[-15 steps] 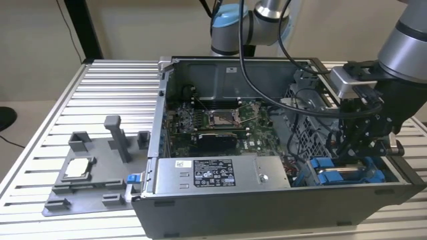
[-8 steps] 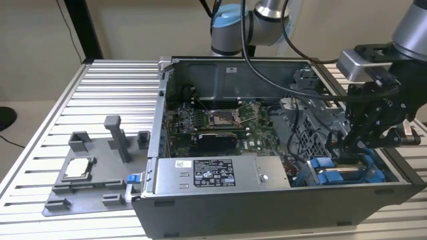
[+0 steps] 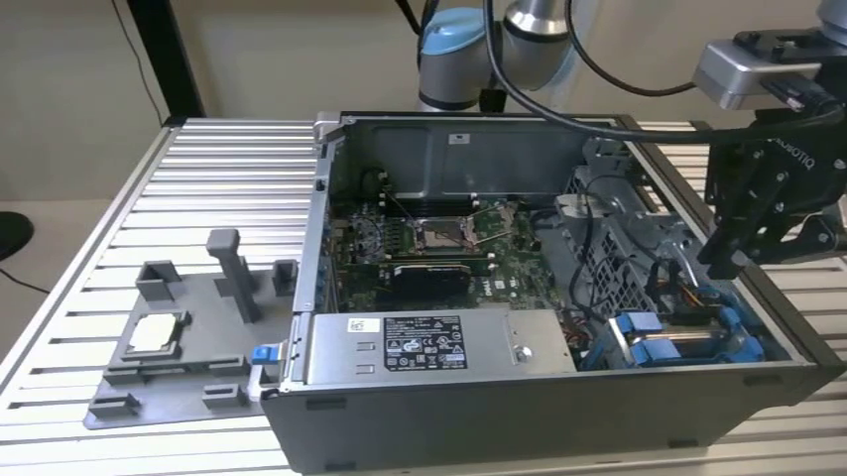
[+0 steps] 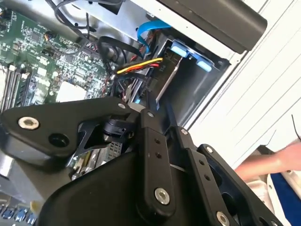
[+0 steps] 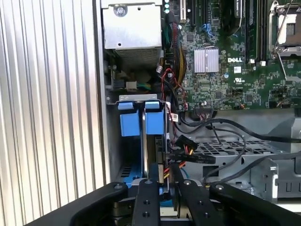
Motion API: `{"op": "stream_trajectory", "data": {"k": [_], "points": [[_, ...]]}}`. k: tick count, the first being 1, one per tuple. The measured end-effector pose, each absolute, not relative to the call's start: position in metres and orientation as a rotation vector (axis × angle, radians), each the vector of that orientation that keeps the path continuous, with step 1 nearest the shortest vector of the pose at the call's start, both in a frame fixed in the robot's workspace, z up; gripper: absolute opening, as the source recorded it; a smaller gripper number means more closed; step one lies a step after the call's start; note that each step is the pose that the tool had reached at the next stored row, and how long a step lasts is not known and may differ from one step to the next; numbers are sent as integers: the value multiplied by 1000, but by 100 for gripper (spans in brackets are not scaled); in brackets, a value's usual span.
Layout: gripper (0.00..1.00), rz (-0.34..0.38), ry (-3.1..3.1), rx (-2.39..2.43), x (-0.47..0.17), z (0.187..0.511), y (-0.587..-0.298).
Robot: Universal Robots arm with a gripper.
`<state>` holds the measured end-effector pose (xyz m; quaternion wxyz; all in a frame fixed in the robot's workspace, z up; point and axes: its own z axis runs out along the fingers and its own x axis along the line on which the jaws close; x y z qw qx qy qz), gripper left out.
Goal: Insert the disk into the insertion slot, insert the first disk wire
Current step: 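Insert the first disk wire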
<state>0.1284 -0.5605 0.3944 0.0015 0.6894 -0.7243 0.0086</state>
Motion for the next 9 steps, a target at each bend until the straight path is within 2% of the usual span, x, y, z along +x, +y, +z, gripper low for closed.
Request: {"op": "stream_trajectory", "data": {"k": [9], "points": [[100,27,-2274,2164,128,395,-560]]}}
